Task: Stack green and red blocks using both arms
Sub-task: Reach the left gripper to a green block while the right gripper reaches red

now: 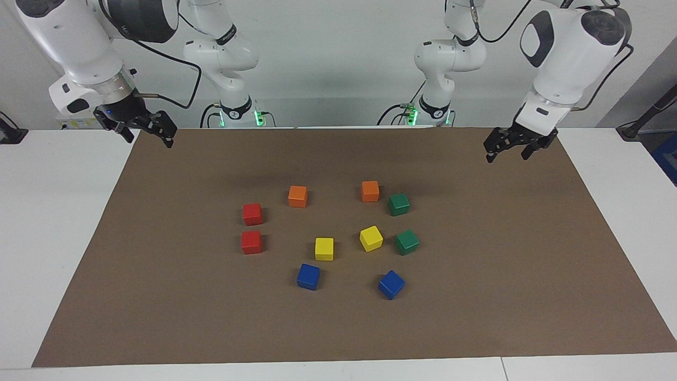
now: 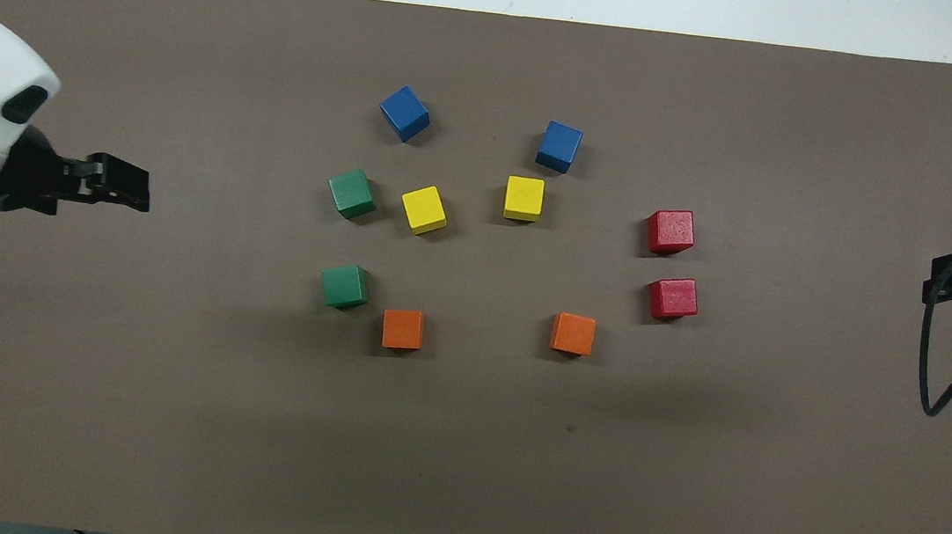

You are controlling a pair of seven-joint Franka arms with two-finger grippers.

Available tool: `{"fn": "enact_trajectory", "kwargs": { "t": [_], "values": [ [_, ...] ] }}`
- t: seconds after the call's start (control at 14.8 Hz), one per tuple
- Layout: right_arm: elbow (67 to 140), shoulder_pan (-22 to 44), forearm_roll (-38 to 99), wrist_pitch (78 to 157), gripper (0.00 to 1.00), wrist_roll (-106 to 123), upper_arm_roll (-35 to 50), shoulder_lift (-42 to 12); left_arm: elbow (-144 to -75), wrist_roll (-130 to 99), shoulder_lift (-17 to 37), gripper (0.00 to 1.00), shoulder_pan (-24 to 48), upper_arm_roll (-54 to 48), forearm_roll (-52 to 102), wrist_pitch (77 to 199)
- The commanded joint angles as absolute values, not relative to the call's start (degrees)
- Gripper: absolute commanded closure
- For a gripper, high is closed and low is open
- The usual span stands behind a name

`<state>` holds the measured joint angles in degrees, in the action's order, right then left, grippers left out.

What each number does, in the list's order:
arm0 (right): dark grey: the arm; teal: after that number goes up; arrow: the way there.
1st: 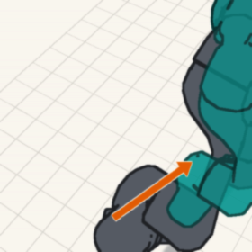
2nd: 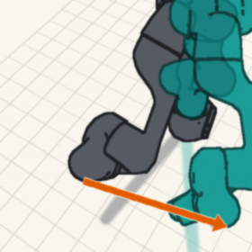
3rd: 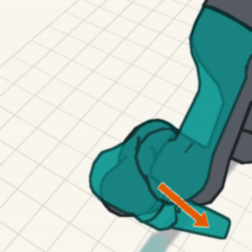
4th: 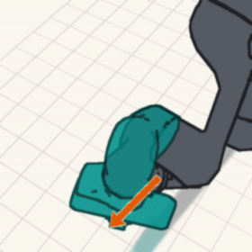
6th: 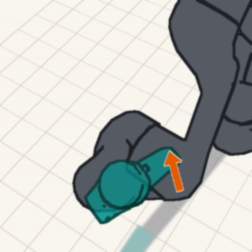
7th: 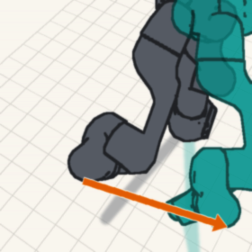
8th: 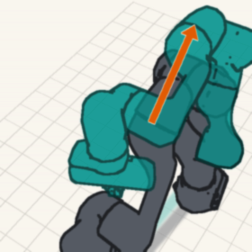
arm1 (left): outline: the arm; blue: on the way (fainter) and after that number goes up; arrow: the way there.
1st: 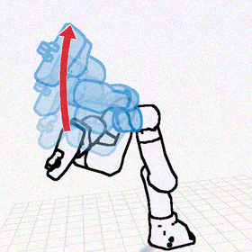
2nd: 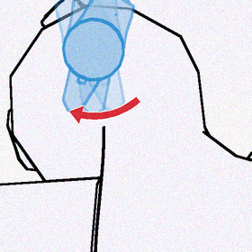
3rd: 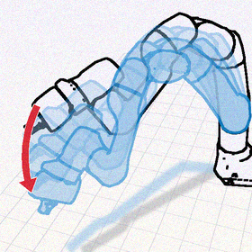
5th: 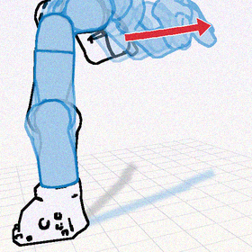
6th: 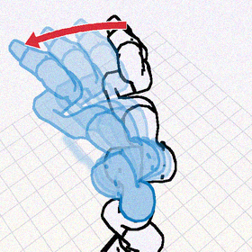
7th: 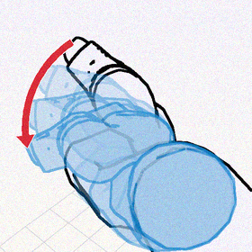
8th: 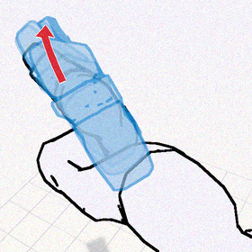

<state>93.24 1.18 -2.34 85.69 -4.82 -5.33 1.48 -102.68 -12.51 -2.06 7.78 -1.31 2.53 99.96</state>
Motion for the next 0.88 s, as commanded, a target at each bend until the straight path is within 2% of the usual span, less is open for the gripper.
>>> {"fn": "enact_trajectory", "kwargs": {
  "t": [0.0,0.13,0.27,0.67,0.81],
  "values": [
    [95.45,1.67,-2.11,86.22,0.0,-4.04,-5.36,3.16,-106.95,-20.99,-0.62,0.0,14.13,-0.62,3.69,106.15],
    [99.29,3.77,-2.11,89.01,0.0,-4.22,-5.36,4.47,-108.28,-24.07,1.83,0.0,17.65,-0.62,3.69,109.76],
    [104.65,5.35,-2.11,95.16,0.0,-4.39,-5.36,5.36,-109.06,-26.7,4.82,0.0,20.37,-0.62,3.69,112.83],
    [115.38,9.22,0.95,110.36,0.0,-8.7,-5.36,4.57,-119.17,-33.92,5.45,0.0,24.6,-0.62,3.69,123.74],
    [116.36,10.8,1.41,111.62,0.0,-10.97,-5.36,2.91,-120.58,-34.71,5.45,0.0,24.61,-0.7,3.69,124.62]
  ]
}}
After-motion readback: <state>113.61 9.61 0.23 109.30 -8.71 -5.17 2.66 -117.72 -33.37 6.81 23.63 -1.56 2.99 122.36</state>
